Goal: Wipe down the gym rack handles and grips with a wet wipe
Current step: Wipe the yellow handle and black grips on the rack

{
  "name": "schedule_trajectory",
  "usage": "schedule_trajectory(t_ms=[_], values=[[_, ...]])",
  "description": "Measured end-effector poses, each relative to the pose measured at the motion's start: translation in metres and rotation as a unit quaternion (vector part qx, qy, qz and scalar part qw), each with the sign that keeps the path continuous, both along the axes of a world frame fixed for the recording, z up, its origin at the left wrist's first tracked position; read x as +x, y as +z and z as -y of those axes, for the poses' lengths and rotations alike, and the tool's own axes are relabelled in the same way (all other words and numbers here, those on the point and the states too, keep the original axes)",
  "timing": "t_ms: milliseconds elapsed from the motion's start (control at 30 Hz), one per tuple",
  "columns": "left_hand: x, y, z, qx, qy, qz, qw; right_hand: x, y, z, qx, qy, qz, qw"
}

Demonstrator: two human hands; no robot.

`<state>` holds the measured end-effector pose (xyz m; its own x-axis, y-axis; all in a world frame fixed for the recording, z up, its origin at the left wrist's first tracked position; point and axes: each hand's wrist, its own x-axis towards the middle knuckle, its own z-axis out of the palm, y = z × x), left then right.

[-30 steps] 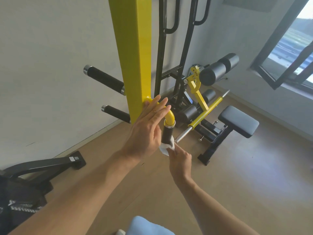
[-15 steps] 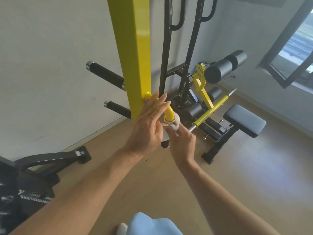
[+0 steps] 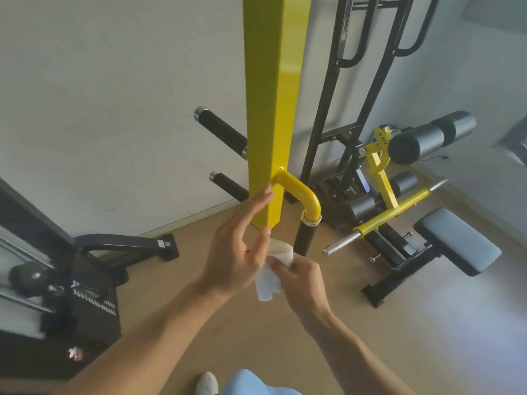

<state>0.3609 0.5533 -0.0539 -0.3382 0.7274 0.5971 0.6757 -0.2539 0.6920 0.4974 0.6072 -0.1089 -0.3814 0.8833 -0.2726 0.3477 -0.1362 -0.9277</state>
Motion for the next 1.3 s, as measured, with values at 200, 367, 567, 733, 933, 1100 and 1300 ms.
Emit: schedule_trajectory(t_ms=[200,367,567,733,933,1100,1300], values=[[-0.051,-0.029,0.032,-0.097,0.230,0.196,0.948,-0.037,0.082,0.013,-0.139,0.017,-0.256,0.957],[-0.084,-0.032,0.028,-0.153,0.235,0.233,0.931,-0.065,0.088,0.029,-0.307,-0.026,-0.313,0.898],[-0.144,-0.030,-0.007,-0.179,0.211,0.227,0.934,-0.143,0.098,0.021,-0.040,-0.114,-0.205,0.971],[-0.188,-0.038,-0.035,-0.222,0.155,0.207,0.940,-0.214,0.085,-0.024,0.111,-0.182,-0.079,0.974],[-0.221,-0.047,-0.070,-0.233,0.071,0.179,0.953,-0.211,0.046,-0.043,0.326,0.050,0.271,0.904],[-0.224,-0.057,-0.081,-0.258,-0.021,0.184,0.948,-0.213,0.028,-0.039,0.359,0.049,0.300,0.882],[-0.225,-0.059,-0.086,-0.245,-0.066,0.241,0.937,-0.235,0.039,-0.063,0.329,0.040,0.388,0.860]])
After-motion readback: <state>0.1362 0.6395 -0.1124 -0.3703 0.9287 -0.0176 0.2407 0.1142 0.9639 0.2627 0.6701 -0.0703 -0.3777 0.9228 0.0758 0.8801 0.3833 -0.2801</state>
